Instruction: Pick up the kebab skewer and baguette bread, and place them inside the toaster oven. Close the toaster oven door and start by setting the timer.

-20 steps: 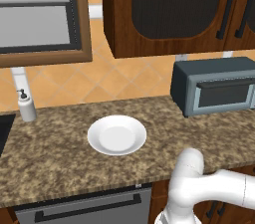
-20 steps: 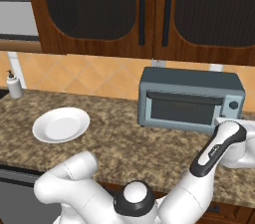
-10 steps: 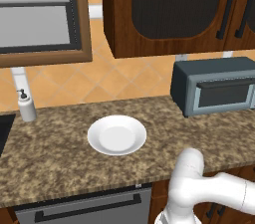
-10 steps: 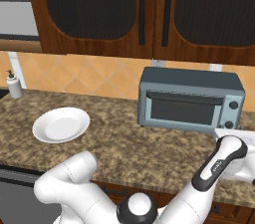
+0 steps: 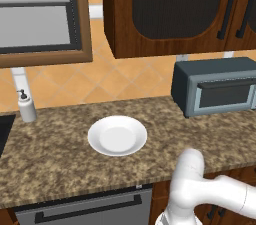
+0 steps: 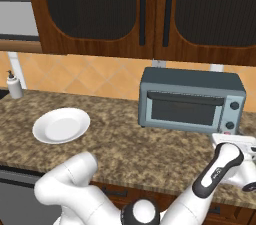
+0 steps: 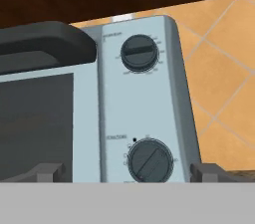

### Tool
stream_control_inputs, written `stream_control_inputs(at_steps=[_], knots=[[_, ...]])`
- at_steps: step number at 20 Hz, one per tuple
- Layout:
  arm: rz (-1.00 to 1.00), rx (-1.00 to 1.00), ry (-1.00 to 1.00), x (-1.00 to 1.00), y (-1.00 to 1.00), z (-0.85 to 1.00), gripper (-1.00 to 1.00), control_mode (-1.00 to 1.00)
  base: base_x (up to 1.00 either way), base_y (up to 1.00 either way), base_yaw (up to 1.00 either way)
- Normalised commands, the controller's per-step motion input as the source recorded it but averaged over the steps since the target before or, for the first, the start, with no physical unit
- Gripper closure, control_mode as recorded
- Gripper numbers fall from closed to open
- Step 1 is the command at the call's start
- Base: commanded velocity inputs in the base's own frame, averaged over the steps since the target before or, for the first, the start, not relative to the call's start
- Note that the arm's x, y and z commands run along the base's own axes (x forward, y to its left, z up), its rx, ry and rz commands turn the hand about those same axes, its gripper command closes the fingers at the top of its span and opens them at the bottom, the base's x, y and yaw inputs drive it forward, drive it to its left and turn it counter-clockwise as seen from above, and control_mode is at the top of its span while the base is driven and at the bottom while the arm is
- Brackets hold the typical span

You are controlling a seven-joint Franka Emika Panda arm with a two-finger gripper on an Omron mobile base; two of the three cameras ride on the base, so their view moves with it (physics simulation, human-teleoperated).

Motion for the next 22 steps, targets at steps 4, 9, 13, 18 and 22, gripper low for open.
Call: stream_control_inputs(at_steps=[4, 9, 13, 18, 22], knots=[[0.00, 0.00, -0.04, 0.19, 0.00, -0.10, -1.00, -1.00, 0.00, 0.00, 0.00], [0.00, 0.00, -0.06, 0.08, 0.00, -0.17, -1.00, -1.00, 0.00, 0.00, 0.00], [0.00, 0.00, -0.05, 0.12, 0.00, -0.11, -1.00, -1.00, 0.00, 0.00, 0.00], [0.00, 0.00, -0.02, 0.25, 0.00, 0.02, -1.00, -1.00, 0.00, 0.00, 0.00], [0.00, 0.01, 0.00, 0.19, 0.00, 0.21, -1.00, -1.00, 0.00, 0.00, 0.00]])
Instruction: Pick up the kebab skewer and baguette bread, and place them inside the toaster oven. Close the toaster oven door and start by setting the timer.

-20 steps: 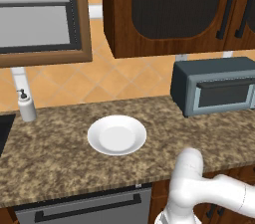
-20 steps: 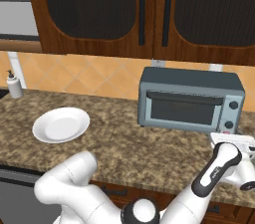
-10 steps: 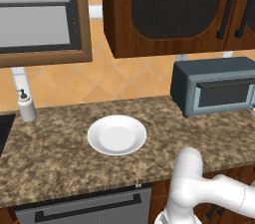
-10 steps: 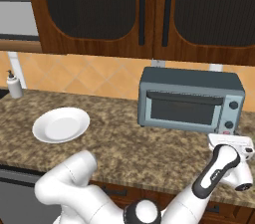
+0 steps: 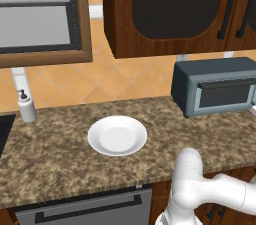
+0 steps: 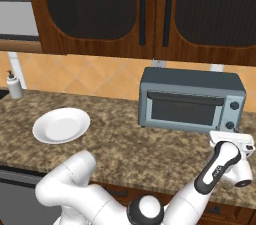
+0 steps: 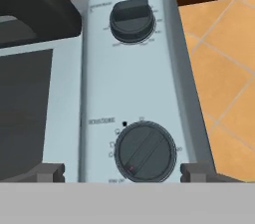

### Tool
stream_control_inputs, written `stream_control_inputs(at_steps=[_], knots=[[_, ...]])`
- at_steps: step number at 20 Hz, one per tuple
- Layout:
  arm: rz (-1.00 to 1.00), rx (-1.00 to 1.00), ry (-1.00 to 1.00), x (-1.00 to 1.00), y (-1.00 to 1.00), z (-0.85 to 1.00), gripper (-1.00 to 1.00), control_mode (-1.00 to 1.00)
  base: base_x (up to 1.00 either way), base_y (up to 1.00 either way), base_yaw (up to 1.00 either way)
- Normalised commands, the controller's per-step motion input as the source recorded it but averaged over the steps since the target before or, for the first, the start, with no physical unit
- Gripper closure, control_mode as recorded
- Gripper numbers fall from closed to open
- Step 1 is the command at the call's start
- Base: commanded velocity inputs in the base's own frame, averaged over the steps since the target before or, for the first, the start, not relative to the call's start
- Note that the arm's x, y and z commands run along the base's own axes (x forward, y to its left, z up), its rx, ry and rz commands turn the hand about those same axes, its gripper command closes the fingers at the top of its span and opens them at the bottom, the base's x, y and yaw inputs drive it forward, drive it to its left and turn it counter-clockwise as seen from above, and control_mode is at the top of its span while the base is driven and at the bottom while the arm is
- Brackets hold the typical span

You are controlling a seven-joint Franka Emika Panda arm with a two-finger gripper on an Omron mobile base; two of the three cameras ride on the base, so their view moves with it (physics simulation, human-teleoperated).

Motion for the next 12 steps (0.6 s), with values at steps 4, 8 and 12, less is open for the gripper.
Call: stream_control_inputs(at_steps=[4, 8, 12], knots=[[0.00, 0.01, 0.06, 0.05, -0.01, 0.40, -1.00, -1.00, 0.00, 0.00, 0.00], [0.00, 0.00, 0.05, 0.00, 0.00, 0.26, -1.00, -1.00, 0.00, 0.00, 0.00], [0.00, 0.00, 0.03, 0.00, 0.00, 0.03, -1.00, -1.00, 0.00, 0.00, 0.00]])
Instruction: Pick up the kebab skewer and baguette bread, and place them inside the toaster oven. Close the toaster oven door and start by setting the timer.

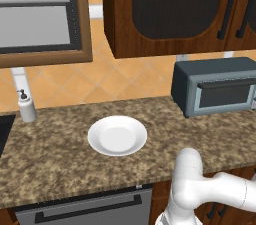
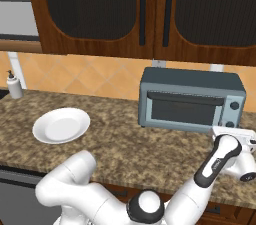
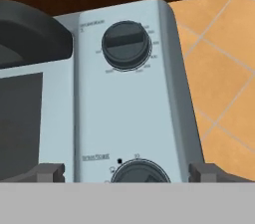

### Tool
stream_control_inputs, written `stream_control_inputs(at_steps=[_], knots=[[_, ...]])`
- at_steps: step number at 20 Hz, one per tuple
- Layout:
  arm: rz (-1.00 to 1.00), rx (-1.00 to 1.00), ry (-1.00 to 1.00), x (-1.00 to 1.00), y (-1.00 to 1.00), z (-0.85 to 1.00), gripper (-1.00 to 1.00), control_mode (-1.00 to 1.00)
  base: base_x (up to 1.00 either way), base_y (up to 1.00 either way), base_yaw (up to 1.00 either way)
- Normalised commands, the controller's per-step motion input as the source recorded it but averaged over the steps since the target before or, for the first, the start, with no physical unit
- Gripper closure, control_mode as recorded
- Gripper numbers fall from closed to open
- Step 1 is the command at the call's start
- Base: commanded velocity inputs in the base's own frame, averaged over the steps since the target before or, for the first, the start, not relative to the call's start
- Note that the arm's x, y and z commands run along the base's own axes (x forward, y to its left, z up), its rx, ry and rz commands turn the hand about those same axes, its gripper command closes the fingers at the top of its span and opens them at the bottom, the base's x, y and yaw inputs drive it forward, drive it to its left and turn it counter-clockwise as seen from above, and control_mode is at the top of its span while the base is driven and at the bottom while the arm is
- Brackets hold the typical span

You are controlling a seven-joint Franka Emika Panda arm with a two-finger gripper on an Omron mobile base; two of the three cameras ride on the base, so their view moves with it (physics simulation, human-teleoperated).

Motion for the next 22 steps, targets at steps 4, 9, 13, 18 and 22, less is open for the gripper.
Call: stream_control_inputs(at_steps=[4, 9, 13, 18, 22], knots=[[0.00, 0.00, 0.00, 0.00, 0.00, -0.02, -1.00, -1.00, 0.00, 0.00, 0.00], [-0.03, 0.00, 0.00, 0.00, 0.00, 0.00, -1.00, -1.00, 0.00, 0.00, 0.00], [-0.05, 0.00, 0.00, 0.00, 0.00, -0.07, -1.00, -1.00, 0.00, 0.00, 0.00], [-0.05, 0.00, 0.05, -0.01, 0.03, -0.06, -1.00, -1.00, 0.00, 0.00, 0.00], [-0.01, 0.00, 0.12, 0.00, 0.01, 0.00, -1.00, -1.00, 0.00, 0.00, 0.00]])
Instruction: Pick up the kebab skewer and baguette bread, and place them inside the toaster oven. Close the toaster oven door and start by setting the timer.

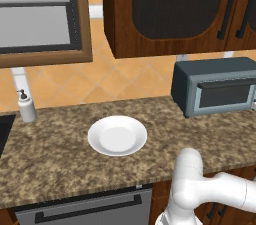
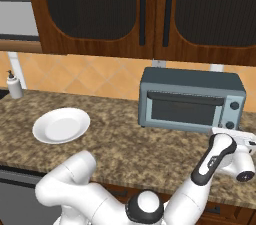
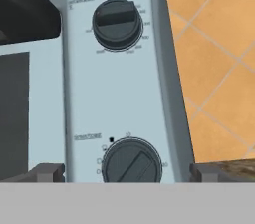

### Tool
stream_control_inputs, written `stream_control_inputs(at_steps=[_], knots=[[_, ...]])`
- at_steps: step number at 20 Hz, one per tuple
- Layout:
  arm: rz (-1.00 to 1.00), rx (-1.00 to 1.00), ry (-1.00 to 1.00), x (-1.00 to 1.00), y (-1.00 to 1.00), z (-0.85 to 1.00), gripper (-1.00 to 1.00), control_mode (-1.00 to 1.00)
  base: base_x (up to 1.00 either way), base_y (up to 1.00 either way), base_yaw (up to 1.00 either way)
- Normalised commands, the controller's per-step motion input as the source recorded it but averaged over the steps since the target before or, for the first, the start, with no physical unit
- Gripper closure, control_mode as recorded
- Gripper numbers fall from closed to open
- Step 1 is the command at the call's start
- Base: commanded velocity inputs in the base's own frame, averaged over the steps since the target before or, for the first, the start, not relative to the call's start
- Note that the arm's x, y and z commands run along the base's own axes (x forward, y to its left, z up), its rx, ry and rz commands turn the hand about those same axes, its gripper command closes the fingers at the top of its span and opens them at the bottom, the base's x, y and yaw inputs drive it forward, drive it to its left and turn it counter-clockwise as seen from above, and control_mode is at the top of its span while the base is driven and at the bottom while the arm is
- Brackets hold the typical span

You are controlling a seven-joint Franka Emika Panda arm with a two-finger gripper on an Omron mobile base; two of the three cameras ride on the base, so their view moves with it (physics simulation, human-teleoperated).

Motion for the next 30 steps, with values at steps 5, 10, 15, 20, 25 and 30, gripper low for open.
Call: stream_control_inputs(at_steps=[5, 10, 15, 20, 25, 30], knots=[[0.00, 0.00, 0.10, 0.00, 0.00, 0.00, -1.00, -1.00, 0.00, 0.00, 0.00], [0.00, 0.00, 0.01, 0.00, 0.00, 0.00, -1.00, -1.00, 0.00, 0.00, 0.00], [0.00, 0.00, 0.00, 0.00, 0.00, 0.00, -1.00, -1.00, 0.00, 0.00, 0.00], [0.00, 0.00, 0.00, 0.00, 0.00, 0.00, -1.00, -1.00, 0.00, 0.00, 0.00], [0.00, 0.00, 0.00, 0.00, 0.00, 0.00, 1.00, -1.00, 0.00, 0.00, 0.00], [0.00, 0.00, 0.00, 0.00, 0.00, 0.00, 1.00, -1.00, 0.00, 0.00, 0.00]])
